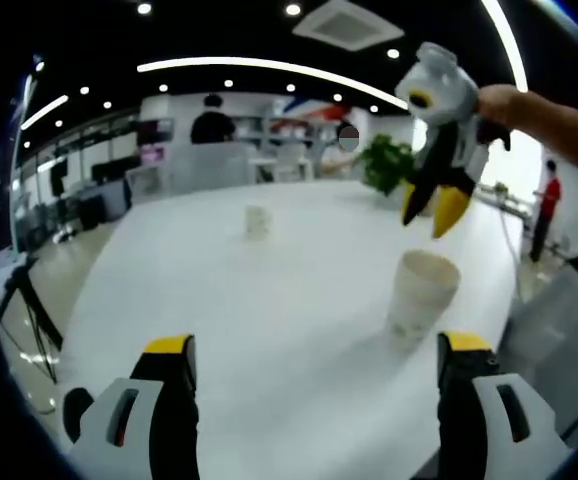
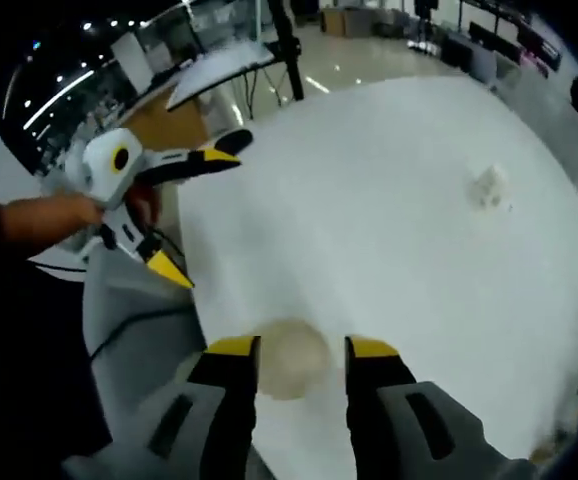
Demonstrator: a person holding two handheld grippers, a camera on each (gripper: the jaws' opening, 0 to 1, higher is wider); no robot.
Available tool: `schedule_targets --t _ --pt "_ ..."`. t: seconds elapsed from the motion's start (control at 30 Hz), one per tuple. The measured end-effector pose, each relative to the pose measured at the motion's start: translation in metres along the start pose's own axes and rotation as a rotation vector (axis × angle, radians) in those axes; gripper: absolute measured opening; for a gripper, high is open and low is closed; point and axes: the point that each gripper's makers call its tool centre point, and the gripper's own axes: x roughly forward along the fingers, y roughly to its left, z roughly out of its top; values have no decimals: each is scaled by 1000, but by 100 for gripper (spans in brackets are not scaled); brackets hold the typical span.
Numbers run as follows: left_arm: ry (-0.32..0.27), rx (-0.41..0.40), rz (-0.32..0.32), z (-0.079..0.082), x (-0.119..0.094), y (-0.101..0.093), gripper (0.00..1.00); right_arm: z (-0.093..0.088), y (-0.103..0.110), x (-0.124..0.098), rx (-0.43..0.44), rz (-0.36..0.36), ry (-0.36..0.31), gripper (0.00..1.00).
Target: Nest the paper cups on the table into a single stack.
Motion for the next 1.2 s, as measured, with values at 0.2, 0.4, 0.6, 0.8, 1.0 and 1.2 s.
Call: schedule_targets --t 0.2,0.4,0.6,0.8,1.0,1.2 --pt "-9 1 1 7 0 3 98 16 -13 -27 -6 -56 -148 45" --pt "-20 -2 -1 14 0 5 98 19 -31 -57 30 -107 -323 49" --pt "-28 -1 12 18 0 12 98 0 -51 -74 82 -162 -451 57" --pt "-47 -2 33 25 -2 22 98 -32 -59 -76 123 -198 -543 73" --pt "-54 -4 26 24 -4 24 98 -73 -74 -73 141 -328 -628 86" --pt "-72 -5 30 20 -6 24 98 -112 -94 -73 201 -453 -686 92"
